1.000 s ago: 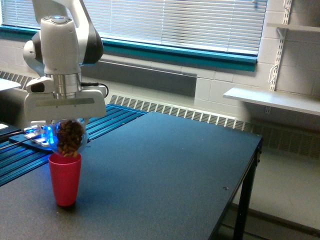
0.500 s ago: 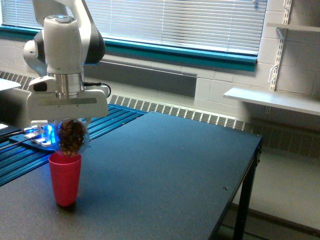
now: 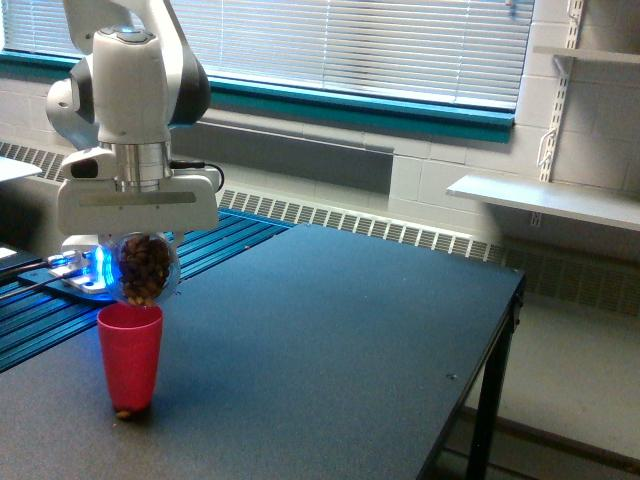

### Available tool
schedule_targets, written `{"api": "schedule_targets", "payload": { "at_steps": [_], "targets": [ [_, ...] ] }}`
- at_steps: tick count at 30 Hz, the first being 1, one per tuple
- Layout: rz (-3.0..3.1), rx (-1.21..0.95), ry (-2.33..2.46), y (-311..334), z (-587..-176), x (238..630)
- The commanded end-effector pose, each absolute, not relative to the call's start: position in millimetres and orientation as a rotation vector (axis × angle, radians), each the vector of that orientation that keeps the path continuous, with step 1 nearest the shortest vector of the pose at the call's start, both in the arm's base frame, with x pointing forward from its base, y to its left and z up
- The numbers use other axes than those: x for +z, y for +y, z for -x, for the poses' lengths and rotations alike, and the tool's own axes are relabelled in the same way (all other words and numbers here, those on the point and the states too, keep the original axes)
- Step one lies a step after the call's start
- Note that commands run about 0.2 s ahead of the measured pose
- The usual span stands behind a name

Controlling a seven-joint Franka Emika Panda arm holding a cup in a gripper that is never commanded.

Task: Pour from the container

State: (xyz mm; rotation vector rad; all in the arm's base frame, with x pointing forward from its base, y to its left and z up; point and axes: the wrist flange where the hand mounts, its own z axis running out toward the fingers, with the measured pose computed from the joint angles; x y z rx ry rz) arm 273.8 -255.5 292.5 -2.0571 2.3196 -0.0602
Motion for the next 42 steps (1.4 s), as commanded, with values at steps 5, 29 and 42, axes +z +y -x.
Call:
{"api": "schedule_targets", "payload": {
  "at_steps": [5,29,42],
  "targets": [
    [2.001,-0.028,2.374,-254,-271,294],
    [1.967,0.114,2.416,-258,-280,283],
    [1.980,0.149,2.411,-256,-287,282]
  ]
}}
